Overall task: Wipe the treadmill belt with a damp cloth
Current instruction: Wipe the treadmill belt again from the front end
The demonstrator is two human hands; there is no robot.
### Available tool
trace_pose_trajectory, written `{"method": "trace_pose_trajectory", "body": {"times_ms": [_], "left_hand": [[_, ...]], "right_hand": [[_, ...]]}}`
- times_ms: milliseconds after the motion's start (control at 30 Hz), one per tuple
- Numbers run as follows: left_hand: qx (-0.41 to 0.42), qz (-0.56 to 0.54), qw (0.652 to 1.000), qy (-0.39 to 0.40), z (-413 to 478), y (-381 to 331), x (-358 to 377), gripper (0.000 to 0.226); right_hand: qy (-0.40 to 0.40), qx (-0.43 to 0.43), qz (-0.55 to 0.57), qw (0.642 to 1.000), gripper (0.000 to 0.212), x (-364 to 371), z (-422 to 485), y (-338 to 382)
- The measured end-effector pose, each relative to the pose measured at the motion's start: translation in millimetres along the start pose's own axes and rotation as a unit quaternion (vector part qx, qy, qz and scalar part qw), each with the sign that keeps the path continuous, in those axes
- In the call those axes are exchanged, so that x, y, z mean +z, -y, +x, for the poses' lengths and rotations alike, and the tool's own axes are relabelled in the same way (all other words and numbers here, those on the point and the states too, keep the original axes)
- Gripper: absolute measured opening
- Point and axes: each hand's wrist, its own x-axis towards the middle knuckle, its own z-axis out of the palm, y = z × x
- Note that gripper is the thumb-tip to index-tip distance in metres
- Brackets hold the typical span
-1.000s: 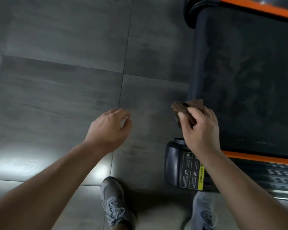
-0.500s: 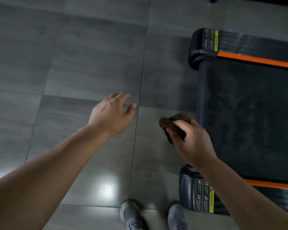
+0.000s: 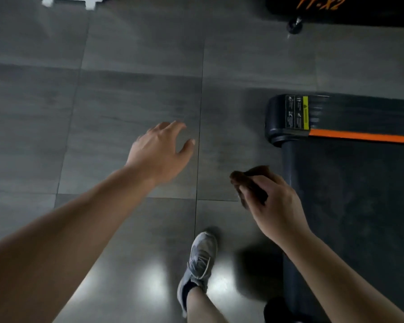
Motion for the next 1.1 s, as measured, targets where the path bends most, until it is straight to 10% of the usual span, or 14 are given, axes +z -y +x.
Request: {"method": "trace_pose_trajectory", "body": {"times_ms": [667,1100], "left_hand": [[0.078,0.100,0.990,0.060,409,-20,-120,0.048],[0.098,0.136,0.983,0.075,674,-142,-97,0.050]], "right_hand": [[-0.075,0.039,0.002,0.996,0.022,-50,417,13],[-0.094,0.088,-0.001,0.992,0.018,-117,650,-121]]}}
